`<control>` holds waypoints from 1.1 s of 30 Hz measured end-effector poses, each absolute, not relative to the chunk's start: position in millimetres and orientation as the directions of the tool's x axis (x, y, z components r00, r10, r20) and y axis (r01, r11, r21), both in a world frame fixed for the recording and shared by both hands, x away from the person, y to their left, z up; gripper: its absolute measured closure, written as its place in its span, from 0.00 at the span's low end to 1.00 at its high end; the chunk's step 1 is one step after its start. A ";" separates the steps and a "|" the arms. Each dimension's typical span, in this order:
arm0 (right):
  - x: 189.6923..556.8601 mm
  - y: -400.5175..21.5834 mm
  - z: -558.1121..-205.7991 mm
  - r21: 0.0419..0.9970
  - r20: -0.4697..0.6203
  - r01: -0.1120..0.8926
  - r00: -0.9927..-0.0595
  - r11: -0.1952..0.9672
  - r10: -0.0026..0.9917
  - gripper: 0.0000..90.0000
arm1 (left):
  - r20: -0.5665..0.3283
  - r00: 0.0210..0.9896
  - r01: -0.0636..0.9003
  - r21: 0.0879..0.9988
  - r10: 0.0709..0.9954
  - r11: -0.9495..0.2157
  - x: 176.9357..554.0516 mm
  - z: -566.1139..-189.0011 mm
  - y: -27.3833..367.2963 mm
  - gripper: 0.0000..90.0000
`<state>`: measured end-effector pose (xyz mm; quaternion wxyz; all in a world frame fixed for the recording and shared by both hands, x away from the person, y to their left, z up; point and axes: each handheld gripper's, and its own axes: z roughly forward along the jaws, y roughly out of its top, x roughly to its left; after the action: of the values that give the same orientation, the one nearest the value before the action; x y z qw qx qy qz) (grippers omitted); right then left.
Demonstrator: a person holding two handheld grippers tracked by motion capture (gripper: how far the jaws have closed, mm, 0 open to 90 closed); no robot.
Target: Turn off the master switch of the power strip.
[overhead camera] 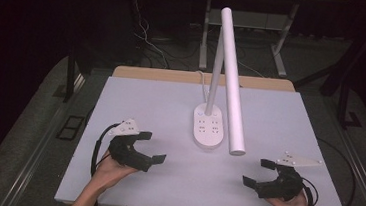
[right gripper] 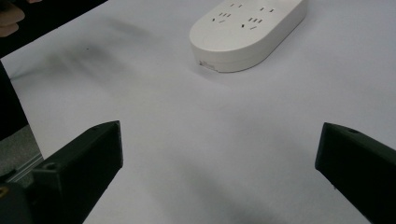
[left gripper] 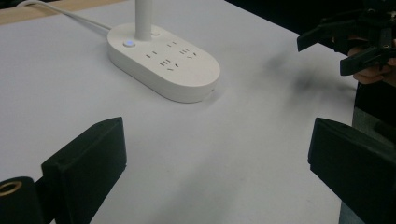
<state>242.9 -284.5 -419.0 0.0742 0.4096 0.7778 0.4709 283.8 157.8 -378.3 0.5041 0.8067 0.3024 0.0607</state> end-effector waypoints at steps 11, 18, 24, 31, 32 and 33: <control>243.4 -284.3 -419.9 0.793 0.266 0.566 -0.655 0.225 0.707 0.00 | -0.200 0.826 0.428 0.831 0.527 -0.356 298.6 -371.3 147.3 0.04; 243.3 -285.5 -419.8 0.793 0.268 0.567 -0.653 0.223 0.709 0.00 | -0.191 0.833 0.423 0.825 0.519 -0.375 306.9 -366.4 140.7 0.04; 243.3 -285.2 -419.8 0.793 0.266 0.566 -0.654 0.226 0.708 0.00 | -0.182 0.837 0.418 0.821 0.516 -0.388 314.7 -360.2 136.2 0.04; 243.5 -285.0 -420.1 0.791 0.264 0.567 -0.656 0.230 0.707 0.00 | -0.166 0.844 0.408 0.817 0.511 -0.408 324.1 -352.0 130.4 0.05; 243.6 -285.2 -420.2 0.792 0.262 0.565 -0.658 0.233 0.706 0.00 | -0.163 0.846 0.405 0.815 0.508 -0.413 325.3 -351.1 129.6 0.05; 243.5 -285.2 -420.1 0.790 0.264 0.567 -0.657 0.232 0.706 0.00 | -0.162 0.845 0.406 0.815 0.509 -0.414 326.4 -350.3 128.6 0.05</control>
<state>243.5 -285.2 -420.1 0.0745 0.4075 0.7812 0.4670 326.4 128.6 -350.3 0.4676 0.8391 0.2724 0.0551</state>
